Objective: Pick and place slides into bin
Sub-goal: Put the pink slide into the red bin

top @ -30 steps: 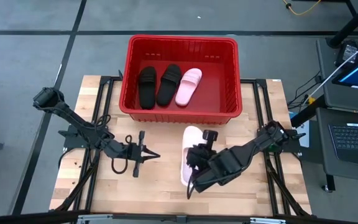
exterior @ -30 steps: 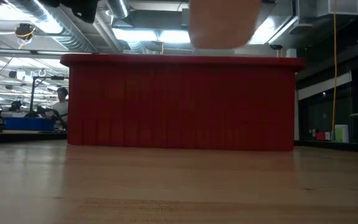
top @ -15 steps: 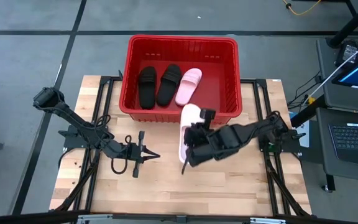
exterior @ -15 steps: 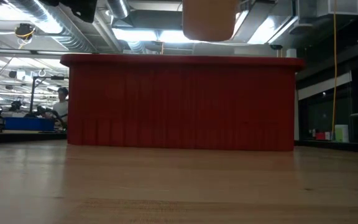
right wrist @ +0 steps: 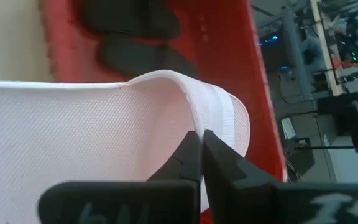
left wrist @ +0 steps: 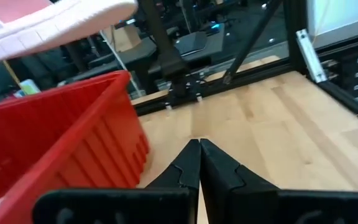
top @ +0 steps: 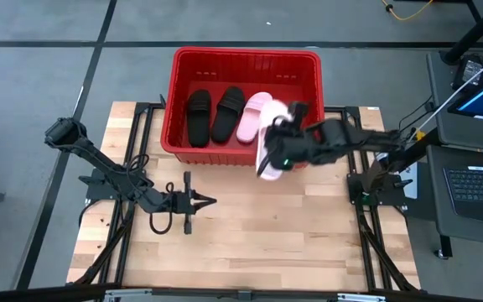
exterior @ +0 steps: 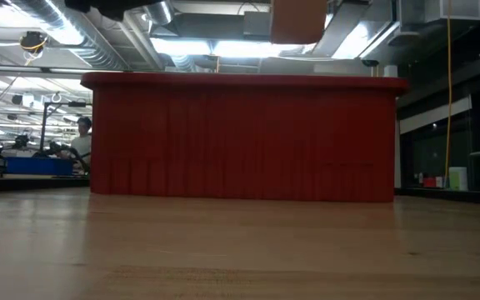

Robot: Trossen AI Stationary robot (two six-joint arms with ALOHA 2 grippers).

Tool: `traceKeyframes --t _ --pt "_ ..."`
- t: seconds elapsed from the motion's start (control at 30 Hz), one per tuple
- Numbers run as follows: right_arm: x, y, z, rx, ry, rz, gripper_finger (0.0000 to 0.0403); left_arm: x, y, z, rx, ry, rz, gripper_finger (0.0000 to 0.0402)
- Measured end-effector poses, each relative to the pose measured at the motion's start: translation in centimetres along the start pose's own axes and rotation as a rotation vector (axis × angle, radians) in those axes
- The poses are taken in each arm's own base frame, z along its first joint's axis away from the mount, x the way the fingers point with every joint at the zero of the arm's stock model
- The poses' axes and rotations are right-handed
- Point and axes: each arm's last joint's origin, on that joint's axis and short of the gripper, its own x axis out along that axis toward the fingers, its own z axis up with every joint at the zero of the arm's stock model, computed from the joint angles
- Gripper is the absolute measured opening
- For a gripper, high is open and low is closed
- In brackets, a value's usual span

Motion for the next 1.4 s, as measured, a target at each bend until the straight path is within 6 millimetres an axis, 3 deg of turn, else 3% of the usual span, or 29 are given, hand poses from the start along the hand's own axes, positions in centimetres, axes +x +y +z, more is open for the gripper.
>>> traceKeyframes --t 0.17,0.47,0.63,1.03,1.4 --pt "0.8 -2.9 -1.2 0.018 0.039 -0.039 0.0006 0.0 0.2 -0.1 0.036 0.020 0.078 0.0002" --pt "4.7 -5.9 -3.3 0.015 0.099 -0.084 0.0006 0.0 0.4 -0.1 0.018 0.030 0.125 0.0002" --pt "6.4 -5.8 -4.8 0.004 0.066 -0.049 0.0006 0.0 0.4 -0.1 0.022 0.035 0.127 0.0004" --pt "7.9 -4.8 -8.6 -0.030 0.057 -0.073 0.0006 0.2 0.8 -0.3 0.027 0.054 0.180 0.0004" --pt "13.0 -3.2 -10.0 -0.201 0.023 -0.114 0.0006 1.2 2.4 -0.7 0.121 0.098 0.255 0.0003"
